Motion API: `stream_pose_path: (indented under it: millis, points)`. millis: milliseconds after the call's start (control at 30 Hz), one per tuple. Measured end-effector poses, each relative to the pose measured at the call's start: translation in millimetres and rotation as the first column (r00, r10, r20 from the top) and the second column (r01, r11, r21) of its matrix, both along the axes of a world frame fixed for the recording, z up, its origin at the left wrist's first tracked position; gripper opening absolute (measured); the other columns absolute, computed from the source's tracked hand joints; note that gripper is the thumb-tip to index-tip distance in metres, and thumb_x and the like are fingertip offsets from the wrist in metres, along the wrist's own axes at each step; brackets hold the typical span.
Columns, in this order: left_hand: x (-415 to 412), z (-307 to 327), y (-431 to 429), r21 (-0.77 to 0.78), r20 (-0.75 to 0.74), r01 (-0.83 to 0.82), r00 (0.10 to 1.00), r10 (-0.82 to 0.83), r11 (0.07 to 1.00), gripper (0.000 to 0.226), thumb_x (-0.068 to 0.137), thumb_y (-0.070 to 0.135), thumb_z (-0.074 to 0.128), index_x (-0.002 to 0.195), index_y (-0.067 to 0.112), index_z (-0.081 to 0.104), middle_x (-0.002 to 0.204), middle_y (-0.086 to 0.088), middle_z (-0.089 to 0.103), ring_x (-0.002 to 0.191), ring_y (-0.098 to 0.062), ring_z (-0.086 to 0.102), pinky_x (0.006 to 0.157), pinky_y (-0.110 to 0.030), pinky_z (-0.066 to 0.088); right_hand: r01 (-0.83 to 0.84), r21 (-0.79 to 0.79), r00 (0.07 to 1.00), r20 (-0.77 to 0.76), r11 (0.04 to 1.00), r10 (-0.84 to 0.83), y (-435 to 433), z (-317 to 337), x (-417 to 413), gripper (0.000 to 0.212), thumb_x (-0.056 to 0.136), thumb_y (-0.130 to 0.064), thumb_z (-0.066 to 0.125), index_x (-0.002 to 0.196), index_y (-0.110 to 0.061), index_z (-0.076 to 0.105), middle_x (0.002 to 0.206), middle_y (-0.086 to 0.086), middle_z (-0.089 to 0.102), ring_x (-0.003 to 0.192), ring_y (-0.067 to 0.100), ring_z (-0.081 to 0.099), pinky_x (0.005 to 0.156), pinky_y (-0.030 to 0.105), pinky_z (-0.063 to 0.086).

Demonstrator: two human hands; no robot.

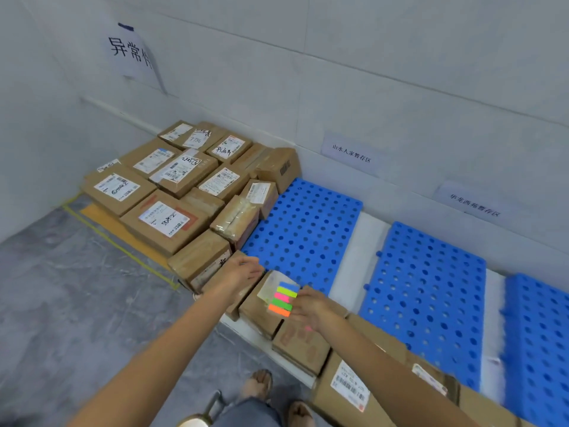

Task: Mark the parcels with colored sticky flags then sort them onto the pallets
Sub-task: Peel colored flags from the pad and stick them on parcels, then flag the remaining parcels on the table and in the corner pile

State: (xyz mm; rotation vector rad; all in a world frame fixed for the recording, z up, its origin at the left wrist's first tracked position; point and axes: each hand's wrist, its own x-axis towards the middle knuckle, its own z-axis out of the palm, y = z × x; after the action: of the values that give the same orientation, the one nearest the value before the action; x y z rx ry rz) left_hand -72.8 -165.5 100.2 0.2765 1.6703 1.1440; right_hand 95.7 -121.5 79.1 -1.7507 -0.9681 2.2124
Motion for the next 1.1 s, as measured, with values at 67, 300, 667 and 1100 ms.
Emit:
stream_pose_path:
  millis: [67,300,667,1100]
  points:
    - [-13,-8,4,-0.047,-0.011,0.011,1.000,-0.012,0.999,0.017,0.096,0.004,0.049,0.110,0.001,0.058,0.117,-0.020,0.062,0.105,-0.028,0.062,0.089,-0.032,0.051,0.019,-0.065,1.000,-0.011,0.998,-0.020,-2,-10,-12,0.013,0.096,0.005,0.043,0.097,-0.008,0.048,0.086,0.008,0.060,0.074,0.019,0.064,0.058,0.025,0.056]
    - [-84,-11,13,0.100,-0.218,0.124,0.971,-0.100,0.987,0.015,0.094,0.001,0.050,0.089,0.010,0.061,0.088,-0.011,0.066,0.091,-0.028,0.063,0.086,-0.032,0.051,-0.332,0.236,0.884,0.416,0.913,0.214,6,-44,-44,0.040,0.091,-0.004,0.052,0.130,-0.002,0.041,0.104,0.008,0.051,0.085,0.018,0.051,0.078,0.030,0.047]
    - [-183,-69,-28,-0.318,-0.791,0.403,0.387,-0.474,0.858,0.038,0.082,0.006,0.064,0.119,0.004,0.055,0.121,-0.012,0.049,0.110,-0.027,0.049,0.094,-0.032,0.040,-0.486,0.397,0.873,0.198,0.778,0.445,-20,-4,-179,0.047,0.096,-0.006,0.043,0.141,-0.019,0.037,0.139,0.005,0.044,0.124,0.021,0.047,0.100,0.030,0.041]
    - [-190,-62,-31,-0.256,-0.793,0.288,0.483,-0.371,0.923,0.047,0.083,0.016,0.067,0.128,0.010,0.055,0.120,-0.013,0.051,0.110,-0.029,0.050,0.096,-0.038,0.042,-0.190,0.089,0.972,-0.123,0.978,0.200,-50,8,-218,0.041,0.097,-0.006,0.042,0.136,-0.018,0.043,0.094,-0.001,0.053,0.075,0.006,0.051,0.057,0.014,0.044]
